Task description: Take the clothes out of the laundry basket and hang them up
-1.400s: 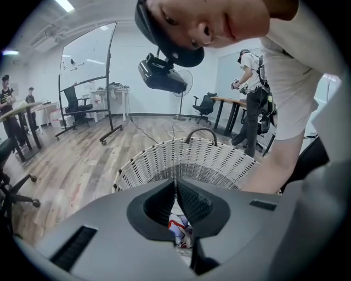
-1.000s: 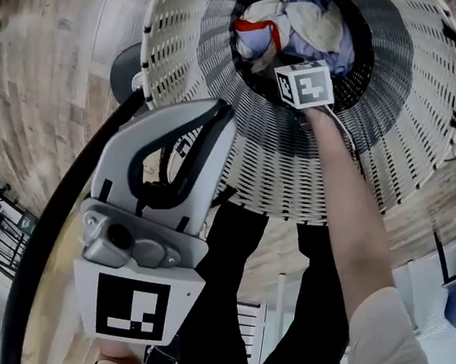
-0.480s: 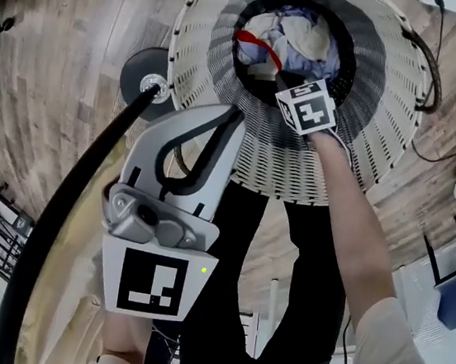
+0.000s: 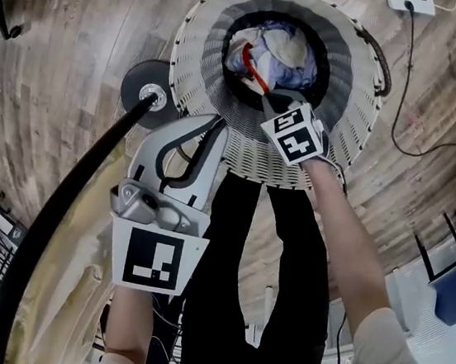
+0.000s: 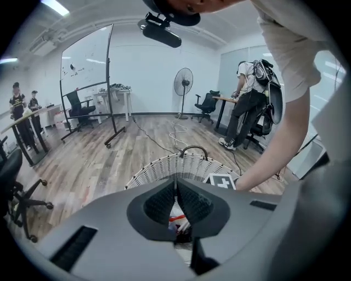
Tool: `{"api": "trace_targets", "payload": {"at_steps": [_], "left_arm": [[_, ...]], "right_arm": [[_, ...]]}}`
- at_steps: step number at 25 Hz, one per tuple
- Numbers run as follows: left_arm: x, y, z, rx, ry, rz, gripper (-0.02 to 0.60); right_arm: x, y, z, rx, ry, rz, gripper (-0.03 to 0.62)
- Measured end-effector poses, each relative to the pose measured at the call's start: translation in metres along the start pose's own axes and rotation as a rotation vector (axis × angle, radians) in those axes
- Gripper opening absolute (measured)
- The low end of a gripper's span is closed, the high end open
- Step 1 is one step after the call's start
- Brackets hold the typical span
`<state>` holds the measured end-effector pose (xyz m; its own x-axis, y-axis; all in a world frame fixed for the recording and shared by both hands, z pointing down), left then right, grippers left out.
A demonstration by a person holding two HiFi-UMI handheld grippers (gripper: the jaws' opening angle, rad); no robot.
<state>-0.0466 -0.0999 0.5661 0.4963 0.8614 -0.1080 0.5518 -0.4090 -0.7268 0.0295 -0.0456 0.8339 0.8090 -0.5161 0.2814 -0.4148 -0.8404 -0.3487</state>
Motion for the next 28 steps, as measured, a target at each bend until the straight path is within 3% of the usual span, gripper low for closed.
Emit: {"api": "trace_targets", "payload": {"at_steps": [15,20,28], "left_arm": [[0.043,0.044,0.035,0.036,0.027,0.078,0.028],[0.054,0.058,0.049,0.045,0.047,0.124,0.028],[0.073,0.082,0.064,0.059,0.053,0.112,0.028]], "right_arm": [[-0.015,0.023,0.155,0.087,-0.053,0.139,0.003],[-0.021,0.035,0.210,0.131,-0.084,0.148,0.003],[-0.035,0.054,0.283,0.209,-0.074,0.142,0.003]]}}
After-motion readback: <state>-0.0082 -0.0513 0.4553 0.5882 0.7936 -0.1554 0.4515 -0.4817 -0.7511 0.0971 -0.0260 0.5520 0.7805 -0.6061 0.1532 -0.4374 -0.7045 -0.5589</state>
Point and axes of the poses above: the fingertips, and each gripper's own axes: z backward along the fingers, x to its right, y out of its top, the point moved 3 cm from there along z, backward along the fingers, and after that the axes turned 5 degrees about -y, right-handed, at the moved point
